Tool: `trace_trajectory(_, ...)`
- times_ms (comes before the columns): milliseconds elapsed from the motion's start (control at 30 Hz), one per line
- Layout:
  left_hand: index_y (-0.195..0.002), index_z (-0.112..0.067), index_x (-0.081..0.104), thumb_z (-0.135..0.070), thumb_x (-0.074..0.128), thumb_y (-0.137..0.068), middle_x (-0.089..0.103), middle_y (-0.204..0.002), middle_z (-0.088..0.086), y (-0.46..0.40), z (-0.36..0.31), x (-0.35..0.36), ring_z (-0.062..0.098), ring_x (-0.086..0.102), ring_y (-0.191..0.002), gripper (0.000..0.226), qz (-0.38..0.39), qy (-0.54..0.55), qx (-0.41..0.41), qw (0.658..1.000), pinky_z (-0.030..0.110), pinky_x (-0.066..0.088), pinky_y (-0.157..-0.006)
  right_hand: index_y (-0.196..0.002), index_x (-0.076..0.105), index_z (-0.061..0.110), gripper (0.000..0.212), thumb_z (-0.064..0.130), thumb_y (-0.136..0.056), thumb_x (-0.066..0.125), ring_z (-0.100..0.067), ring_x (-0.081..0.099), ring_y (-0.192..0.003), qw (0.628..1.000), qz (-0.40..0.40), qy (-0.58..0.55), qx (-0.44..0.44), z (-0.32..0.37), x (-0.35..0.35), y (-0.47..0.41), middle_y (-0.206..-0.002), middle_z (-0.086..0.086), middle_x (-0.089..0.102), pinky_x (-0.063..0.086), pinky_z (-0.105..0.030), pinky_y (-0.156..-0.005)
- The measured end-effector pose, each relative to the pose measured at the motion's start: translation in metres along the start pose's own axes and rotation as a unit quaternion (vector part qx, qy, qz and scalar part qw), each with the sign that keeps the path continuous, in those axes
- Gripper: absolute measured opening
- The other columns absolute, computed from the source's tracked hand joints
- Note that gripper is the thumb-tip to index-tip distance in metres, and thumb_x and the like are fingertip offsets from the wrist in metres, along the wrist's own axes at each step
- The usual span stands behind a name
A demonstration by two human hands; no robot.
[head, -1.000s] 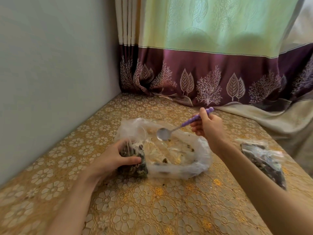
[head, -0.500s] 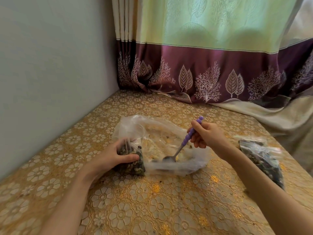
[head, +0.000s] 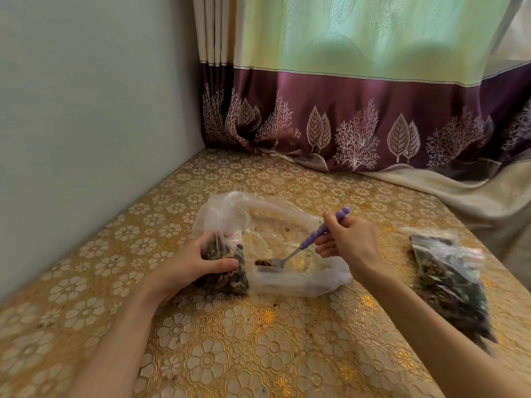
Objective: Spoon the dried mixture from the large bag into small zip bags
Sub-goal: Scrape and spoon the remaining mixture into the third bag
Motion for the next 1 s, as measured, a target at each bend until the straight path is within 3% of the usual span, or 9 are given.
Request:
trace_trajectory(200,-0.106,-0.038,0.054,-0.035,0.076,-0.058,0.07,-0.09,-0.02,-0.002,0.001,-0.001,0.0,0.066,-0.082,0.052,-0.001,-0.001,-0.003,1.0,0.007,0.048,-0.061,-0.068,0.065,-0.005,0.04,0.018,-0.097,0.051,-0.021,0.066,-0.049,0.995,0.033,-0.055,0.071,0.0,0.01,-0.003,-0.059,-0.016,0.069,0.054,-0.022,-0.045)
trace_trajectory(367,-0.111,-0.038,0.053,-0.034,0.076,-0.057,0.07,-0.096,-0.006,-0.002,0.002,-0.002,0.001,0.067,-0.082,0.059,-0.008,0.0,-0.004,1.0,0.01,0.049,-0.063,-0.083,0.064,-0.013,0.037,0.015,-0.098,0.047,-0.022,0.07,-0.058,0.979,0.087,-0.119,0.144,0.002,0.017,-0.001,-0.075,-0.025,0.07,0.057,-0.023,-0.052)
trace_trajectory(500,-0.111,-0.036,0.054,-0.035,0.078,-0.055,0.071,-0.091,-0.012,-0.001,0.003,-0.002,-0.001,0.066,-0.081,0.061,-0.006,0.004,0.001,1.0,0.007,0.048,-0.062,-0.084,0.063,-0.016,0.037,0.012,-0.099,0.043,-0.021,0.07,-0.058,0.965,0.102,-0.156,0.184,0.003,0.018,-0.001,-0.081,-0.029,0.07,0.054,-0.021,-0.049)
trace_trajectory(633,-0.105,-0.028,0.061,-0.048,0.085,-0.047,0.07,-0.094,-0.002,0.0,0.007,0.0,0.014,0.067,-0.087,0.066,-0.024,-0.018,0.002,1.0,0.027,0.053,-0.078,-0.077,0.062,-0.01,0.038,0.014,-0.1,0.043,-0.02,0.069,-0.055,0.961,0.075,-0.17,0.207,-0.001,0.014,0.001,-0.075,-0.025,0.071,0.055,-0.02,-0.048)
trace_trajectory(800,-0.09,-0.049,0.063,-0.054,0.083,-0.039,0.071,-0.094,-0.008,-0.003,0.0,0.0,0.012,0.068,-0.088,0.055,-0.027,-0.004,0.018,0.999,0.036,0.053,-0.082,-0.081,0.061,-0.009,0.036,0.015,-0.1,0.043,-0.016,0.066,-0.049,0.964,0.032,-0.201,0.172,0.015,0.006,-0.008,-0.067,-0.019,0.071,0.053,-0.018,-0.044)
trace_trajectory(1000,-0.107,-0.043,0.058,-0.055,0.083,-0.042,0.07,-0.098,-0.014,-0.003,0.004,-0.003,0.007,0.066,-0.092,0.071,-0.023,-0.022,0.004,0.999,0.036,0.051,-0.089,-0.072,0.062,-0.001,0.039,0.02,-0.099,0.044,-0.012,0.063,-0.046,0.971,0.009,-0.228,0.079,0.042,0.007,-0.013,-0.057,-0.01,0.068,0.049,-0.016,-0.042)
Point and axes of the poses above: each hand's wrist, its own y-axis away from the middle knuckle, its own x-axis out of the palm, z = x × y, the point moved 1 cm from there along -y, towards the middle knuckle
